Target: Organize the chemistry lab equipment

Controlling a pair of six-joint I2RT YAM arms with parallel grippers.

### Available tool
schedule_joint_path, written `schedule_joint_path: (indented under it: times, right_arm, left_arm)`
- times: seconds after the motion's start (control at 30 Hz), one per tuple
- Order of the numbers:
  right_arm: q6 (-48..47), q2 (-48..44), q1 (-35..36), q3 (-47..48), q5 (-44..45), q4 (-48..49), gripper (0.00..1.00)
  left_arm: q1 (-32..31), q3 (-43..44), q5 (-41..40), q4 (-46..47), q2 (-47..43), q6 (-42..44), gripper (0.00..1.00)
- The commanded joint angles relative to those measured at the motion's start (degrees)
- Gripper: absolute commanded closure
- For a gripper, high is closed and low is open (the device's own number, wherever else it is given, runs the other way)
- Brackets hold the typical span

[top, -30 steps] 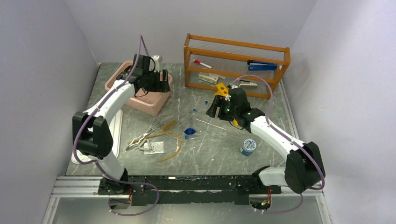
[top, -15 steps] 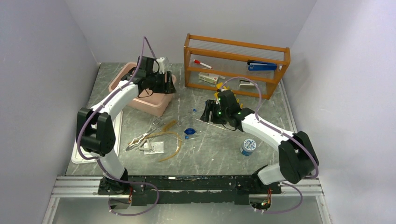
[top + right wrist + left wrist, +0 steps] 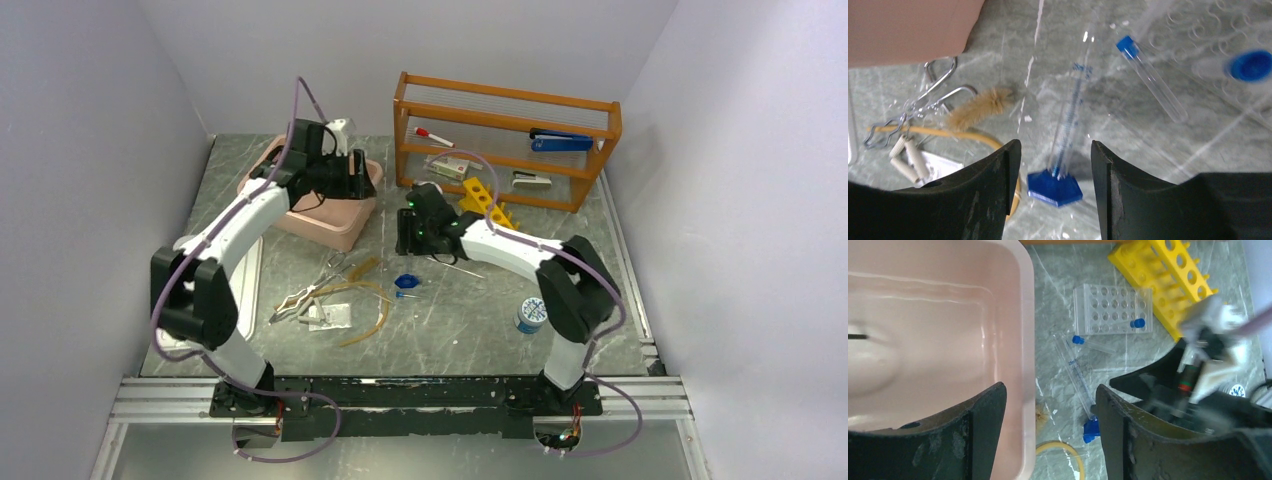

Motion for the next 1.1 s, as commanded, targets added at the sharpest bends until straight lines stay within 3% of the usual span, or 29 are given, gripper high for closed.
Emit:
schedule_joint_path:
  times: [0.0,0.17,0.47,0.63,0.7,1.07]
  right_arm:
    - [-1.5,5.7,1.8,6.0,5.5,-6.6,0.44]
    - [-0.2,9.5,2.3,8.9,7.8,-10.8,0.49]
    - [0.4,13.7,2.3,11.2,3.3,-11.8,0.58]
    - [1.4,14.5,2.3,11.7,3.6,-12.6,0.75]
    - [2.2,13.1,2.4,10.4,4.4,-11.2,0.82]
    - [-1.7,-6.8,2.4,-1.5,0.8,7.7,0.85]
  left_arm:
    - [-0.5,-1.8,-7.3,-0.6,-9.2,-0.8,0.30]
    - [-0.5,-7.6,-6.6,-0.5,-17.2,-1.6,0.30]
    - [-0.5,-15.1,-4.9,-1.5,-25.5,-1.6,0.30]
    - [-0.5,-17.9,-4.2,-0.9,-27.3,-1.9,0.30]
    - [-0.5,-18.1,-5.1,-1.3,-27.7,-2.7,0.29]
    - [-0.4,-18.6,-1.9,2.1,-30.6,-9.8,0.23]
